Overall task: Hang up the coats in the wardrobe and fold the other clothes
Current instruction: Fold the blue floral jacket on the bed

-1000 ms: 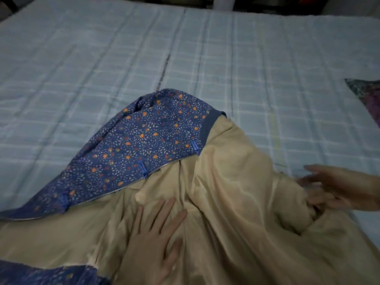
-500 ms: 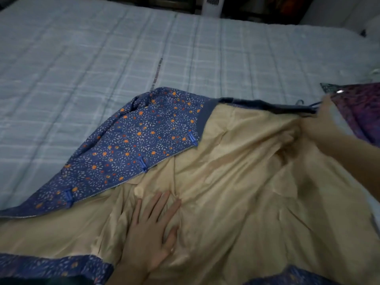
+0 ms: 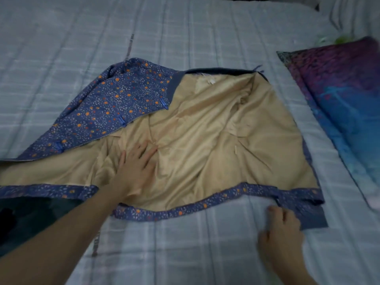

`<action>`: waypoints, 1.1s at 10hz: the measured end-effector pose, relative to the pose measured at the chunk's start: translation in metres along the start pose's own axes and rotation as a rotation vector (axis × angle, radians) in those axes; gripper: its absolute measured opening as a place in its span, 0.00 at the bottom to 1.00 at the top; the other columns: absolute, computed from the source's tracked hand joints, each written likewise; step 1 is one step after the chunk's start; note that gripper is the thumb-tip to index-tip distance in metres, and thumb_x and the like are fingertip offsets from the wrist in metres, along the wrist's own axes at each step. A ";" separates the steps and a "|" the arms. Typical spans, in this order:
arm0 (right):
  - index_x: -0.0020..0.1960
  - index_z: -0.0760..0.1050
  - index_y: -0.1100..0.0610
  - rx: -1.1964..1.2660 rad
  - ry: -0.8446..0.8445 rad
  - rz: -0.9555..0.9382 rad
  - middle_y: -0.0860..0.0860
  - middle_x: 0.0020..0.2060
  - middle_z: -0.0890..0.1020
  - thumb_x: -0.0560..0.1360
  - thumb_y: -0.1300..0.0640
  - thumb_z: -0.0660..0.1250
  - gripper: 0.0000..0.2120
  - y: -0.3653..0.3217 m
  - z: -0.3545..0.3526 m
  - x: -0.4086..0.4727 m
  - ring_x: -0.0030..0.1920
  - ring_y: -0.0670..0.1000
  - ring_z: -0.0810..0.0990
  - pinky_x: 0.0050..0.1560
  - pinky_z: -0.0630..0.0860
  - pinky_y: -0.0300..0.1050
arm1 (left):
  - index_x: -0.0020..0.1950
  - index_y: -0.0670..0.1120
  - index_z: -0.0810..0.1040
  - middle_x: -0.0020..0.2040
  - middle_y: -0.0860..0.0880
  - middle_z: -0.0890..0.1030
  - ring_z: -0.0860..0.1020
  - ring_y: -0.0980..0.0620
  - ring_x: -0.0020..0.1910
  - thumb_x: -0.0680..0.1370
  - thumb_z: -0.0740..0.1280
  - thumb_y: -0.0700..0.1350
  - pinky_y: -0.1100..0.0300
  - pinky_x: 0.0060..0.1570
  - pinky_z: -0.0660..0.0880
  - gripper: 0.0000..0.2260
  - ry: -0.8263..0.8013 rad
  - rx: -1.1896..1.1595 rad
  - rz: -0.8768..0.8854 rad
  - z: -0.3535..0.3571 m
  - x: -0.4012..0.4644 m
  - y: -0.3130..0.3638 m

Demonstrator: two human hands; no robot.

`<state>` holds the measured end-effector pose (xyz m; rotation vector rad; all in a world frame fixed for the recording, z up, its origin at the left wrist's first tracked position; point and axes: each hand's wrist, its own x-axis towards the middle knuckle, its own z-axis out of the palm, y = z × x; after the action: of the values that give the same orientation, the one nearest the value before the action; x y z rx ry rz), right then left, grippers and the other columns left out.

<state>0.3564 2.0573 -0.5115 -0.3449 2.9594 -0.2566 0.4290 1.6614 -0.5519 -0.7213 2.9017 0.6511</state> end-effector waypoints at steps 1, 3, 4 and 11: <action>0.60 0.73 0.65 0.023 -0.143 0.091 0.63 0.51 0.76 0.63 0.44 0.58 0.33 0.046 -0.001 -0.004 0.50 0.66 0.76 0.51 0.75 0.60 | 0.64 0.46 0.72 0.63 0.44 0.72 0.71 0.41 0.59 0.77 0.55 0.53 0.46 0.58 0.67 0.19 0.297 -0.058 0.193 -0.014 -0.058 0.035; 0.64 0.68 0.63 0.042 -0.239 0.065 0.60 0.59 0.70 0.71 0.54 0.67 0.24 0.039 -0.011 0.007 0.58 0.63 0.71 0.59 0.69 0.55 | 0.60 0.50 0.71 0.59 0.49 0.73 0.73 0.46 0.51 0.70 0.67 0.48 0.53 0.48 0.66 0.20 0.046 0.128 0.672 0.060 -0.125 0.125; 0.63 0.66 0.61 0.012 -0.253 0.040 0.58 0.59 0.68 0.75 0.54 0.64 0.20 0.043 -0.008 0.012 0.59 0.61 0.70 0.59 0.70 0.55 | 0.68 0.49 0.70 0.64 0.47 0.72 0.72 0.44 0.55 0.71 0.68 0.46 0.49 0.52 0.71 0.25 0.116 0.147 0.393 0.078 -0.099 0.163; 0.42 0.73 0.55 1.179 -0.132 0.601 0.50 0.31 0.80 0.79 0.45 0.58 0.16 0.131 -0.118 0.119 0.29 0.45 0.78 0.31 0.75 0.37 | 0.61 0.48 0.70 0.57 0.44 0.78 0.76 0.40 0.55 0.78 0.51 0.53 0.52 0.45 0.68 0.17 -0.443 0.114 0.306 0.092 -0.173 0.268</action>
<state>0.1940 2.1720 -0.4365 0.6142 2.1091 -1.6124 0.4562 1.9886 -0.5017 -0.0953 2.6180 0.5757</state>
